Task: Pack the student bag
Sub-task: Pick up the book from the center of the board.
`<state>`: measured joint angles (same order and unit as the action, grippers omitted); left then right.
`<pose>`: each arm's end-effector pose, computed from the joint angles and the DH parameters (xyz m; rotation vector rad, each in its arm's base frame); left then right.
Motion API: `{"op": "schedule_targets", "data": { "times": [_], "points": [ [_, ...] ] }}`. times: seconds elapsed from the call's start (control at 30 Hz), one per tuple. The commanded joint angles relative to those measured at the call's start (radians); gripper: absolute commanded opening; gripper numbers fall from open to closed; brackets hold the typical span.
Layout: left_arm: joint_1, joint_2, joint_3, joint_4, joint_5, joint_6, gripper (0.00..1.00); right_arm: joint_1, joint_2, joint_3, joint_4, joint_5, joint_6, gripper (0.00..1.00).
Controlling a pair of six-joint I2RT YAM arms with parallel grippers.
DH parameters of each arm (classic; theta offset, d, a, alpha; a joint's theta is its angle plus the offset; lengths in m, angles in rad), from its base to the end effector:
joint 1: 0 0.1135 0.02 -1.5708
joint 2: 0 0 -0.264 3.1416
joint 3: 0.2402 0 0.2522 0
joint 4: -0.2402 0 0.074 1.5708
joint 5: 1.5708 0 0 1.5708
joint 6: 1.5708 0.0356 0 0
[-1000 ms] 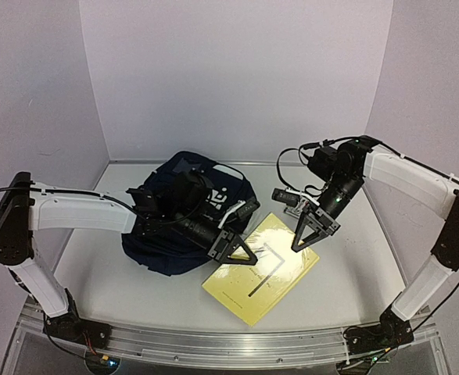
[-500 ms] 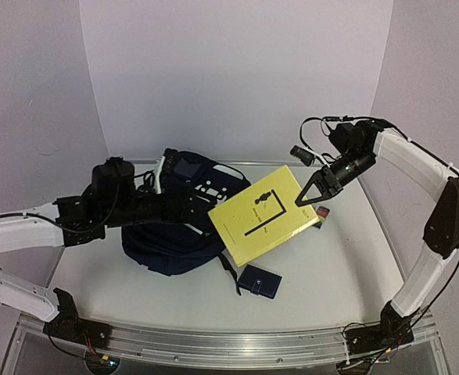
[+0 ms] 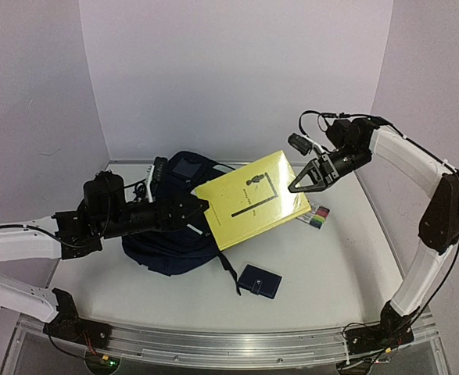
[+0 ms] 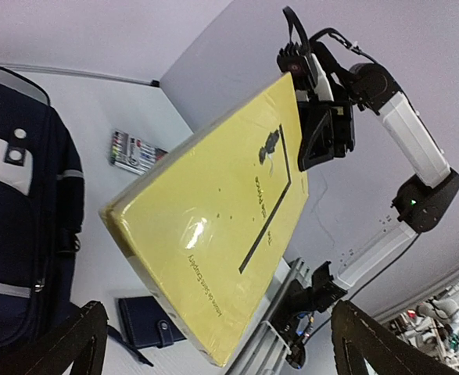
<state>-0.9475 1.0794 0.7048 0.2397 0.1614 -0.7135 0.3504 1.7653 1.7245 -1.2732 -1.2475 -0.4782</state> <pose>0.1433 -0.2092 0.2978 0.3554 1.8727 -1.3298 0.3077 0.1484 0.3400 -1.1336 2.0412 1.6503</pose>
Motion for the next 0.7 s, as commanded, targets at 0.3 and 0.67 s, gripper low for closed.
{"op": "schedule_targets", "data": {
  "times": [0.3,0.67],
  "points": [
    [0.035,0.213,0.056,0.316,0.324,-0.115,0.69,0.016,-0.044,-0.005,0.022,-0.183,-0.015,0.00],
    [0.042,0.286,0.018,0.625,0.430,-0.216,0.30,0.027,-0.025,-0.035,0.022,-0.234,-0.042,0.05]
  ]
}}
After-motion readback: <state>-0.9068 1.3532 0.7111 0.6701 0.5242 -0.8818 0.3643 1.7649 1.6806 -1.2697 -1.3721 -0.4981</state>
